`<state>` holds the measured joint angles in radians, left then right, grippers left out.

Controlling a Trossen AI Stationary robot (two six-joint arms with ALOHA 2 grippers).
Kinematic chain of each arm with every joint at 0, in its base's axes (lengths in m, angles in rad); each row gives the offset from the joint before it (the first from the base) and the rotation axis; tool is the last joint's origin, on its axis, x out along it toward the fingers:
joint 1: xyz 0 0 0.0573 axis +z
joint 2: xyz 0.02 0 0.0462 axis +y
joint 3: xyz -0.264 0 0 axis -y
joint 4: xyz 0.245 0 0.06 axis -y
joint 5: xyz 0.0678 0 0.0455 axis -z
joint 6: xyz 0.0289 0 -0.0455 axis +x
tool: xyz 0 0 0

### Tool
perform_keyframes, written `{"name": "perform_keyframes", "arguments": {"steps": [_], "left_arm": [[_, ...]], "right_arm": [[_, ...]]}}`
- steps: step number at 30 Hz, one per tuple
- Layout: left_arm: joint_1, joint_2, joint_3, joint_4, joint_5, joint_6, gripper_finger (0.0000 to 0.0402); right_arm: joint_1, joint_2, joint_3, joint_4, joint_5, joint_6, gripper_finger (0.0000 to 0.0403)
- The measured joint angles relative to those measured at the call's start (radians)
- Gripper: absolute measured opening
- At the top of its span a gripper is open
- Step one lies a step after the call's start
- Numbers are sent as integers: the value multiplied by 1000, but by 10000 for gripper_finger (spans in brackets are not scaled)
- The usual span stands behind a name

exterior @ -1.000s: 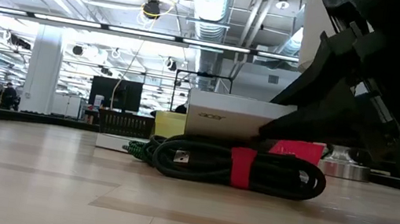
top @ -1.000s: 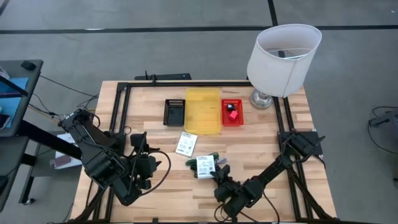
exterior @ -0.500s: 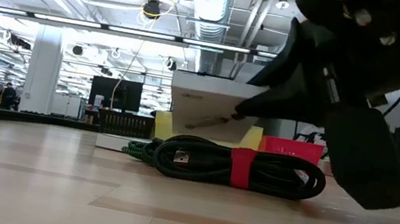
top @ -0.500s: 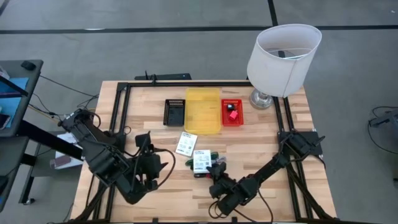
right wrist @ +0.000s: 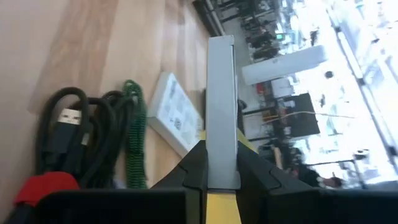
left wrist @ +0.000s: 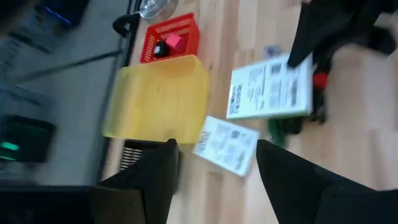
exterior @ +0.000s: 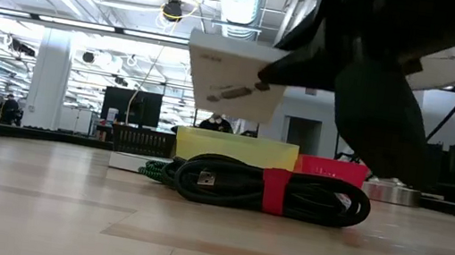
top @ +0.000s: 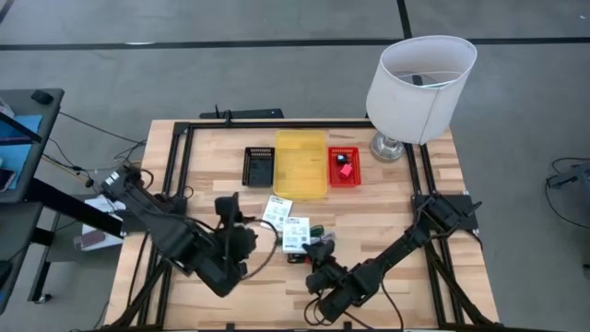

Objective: Pick and place items into bin
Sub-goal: Put the bottom card reader box into the black bin

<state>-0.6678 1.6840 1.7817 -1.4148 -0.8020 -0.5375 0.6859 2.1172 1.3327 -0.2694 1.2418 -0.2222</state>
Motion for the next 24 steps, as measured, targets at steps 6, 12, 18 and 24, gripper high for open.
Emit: {"name": "perform_keyframes", "arguments": {"steps": [6, 12, 18, 24], "left_arm": [[-16, 121, -2, -74, -94, 135, 210], [-54, 211, -2, -98, -229, 246, 210], [-72, 235, -2, -83, -301, 255, 210], [-72, 234, -2, -3, -306, 309, 210]], "right_arm": [[15, 0, 26, -15, 66, -23, 42], [26, -1, 75, -18, 101, -71, 42], [36, -2, 143, -15, 126, -146, 42], [40, -2, 214, -12, 149, -225, 42]]}}
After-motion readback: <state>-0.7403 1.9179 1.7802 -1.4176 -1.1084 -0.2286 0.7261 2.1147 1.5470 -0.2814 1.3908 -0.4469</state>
